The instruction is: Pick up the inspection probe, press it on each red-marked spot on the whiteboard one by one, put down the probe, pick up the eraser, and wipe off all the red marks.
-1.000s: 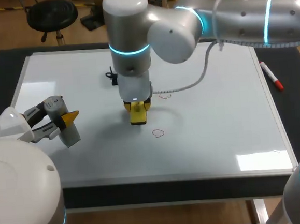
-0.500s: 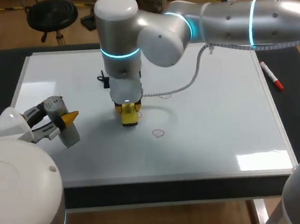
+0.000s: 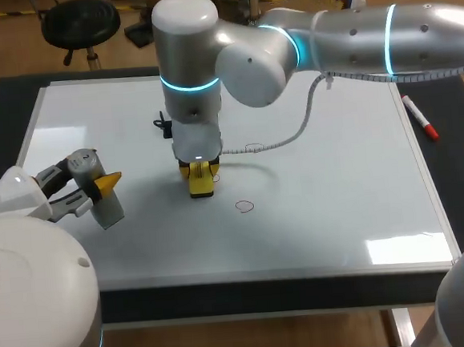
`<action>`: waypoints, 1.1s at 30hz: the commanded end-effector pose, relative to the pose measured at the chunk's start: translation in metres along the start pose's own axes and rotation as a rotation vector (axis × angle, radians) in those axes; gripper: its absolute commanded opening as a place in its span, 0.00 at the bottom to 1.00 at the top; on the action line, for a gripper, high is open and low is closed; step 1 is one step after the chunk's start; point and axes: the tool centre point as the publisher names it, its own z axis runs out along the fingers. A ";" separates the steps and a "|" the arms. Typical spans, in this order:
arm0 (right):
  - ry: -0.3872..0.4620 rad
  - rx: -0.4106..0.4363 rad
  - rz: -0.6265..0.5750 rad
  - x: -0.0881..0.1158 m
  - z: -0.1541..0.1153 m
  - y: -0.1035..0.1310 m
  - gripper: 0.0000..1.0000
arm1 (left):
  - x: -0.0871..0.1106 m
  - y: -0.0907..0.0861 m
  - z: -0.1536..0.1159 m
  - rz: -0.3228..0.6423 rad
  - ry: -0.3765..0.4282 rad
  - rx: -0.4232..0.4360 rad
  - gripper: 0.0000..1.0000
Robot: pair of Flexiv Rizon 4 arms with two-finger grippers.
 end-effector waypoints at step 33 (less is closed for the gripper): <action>0.014 0.035 0.178 0.083 -0.037 -0.014 0.00 | 0.000 0.000 0.001 0.001 -0.002 0.000 0.00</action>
